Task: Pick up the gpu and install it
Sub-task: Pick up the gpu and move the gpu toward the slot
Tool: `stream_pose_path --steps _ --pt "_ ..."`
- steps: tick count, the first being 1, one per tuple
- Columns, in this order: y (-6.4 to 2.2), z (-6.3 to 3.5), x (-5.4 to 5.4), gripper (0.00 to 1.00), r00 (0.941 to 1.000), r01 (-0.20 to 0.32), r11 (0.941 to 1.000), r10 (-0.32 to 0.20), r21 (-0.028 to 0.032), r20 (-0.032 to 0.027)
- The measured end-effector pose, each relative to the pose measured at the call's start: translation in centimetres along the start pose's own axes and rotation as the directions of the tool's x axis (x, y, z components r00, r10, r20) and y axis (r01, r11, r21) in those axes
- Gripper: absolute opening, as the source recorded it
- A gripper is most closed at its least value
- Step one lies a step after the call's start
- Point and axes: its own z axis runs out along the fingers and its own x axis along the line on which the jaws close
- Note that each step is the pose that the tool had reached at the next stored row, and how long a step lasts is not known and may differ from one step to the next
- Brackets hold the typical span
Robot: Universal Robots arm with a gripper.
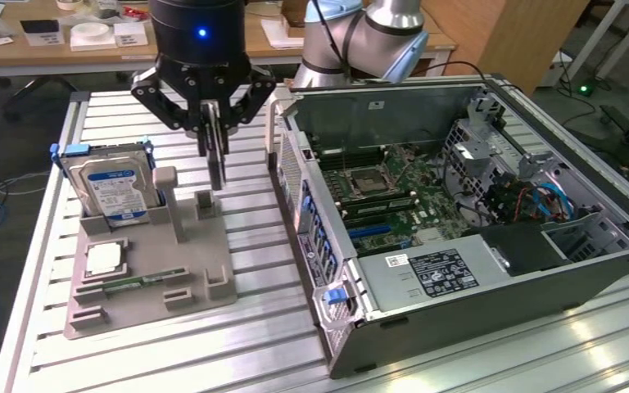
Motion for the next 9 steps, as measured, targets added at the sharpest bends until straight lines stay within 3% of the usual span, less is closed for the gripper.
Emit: stream_pose_path --steps 9 --pt "0.04 0.0 -1.2 0.28 1.0 0.0 1.0 0.0 0.0 0.0"
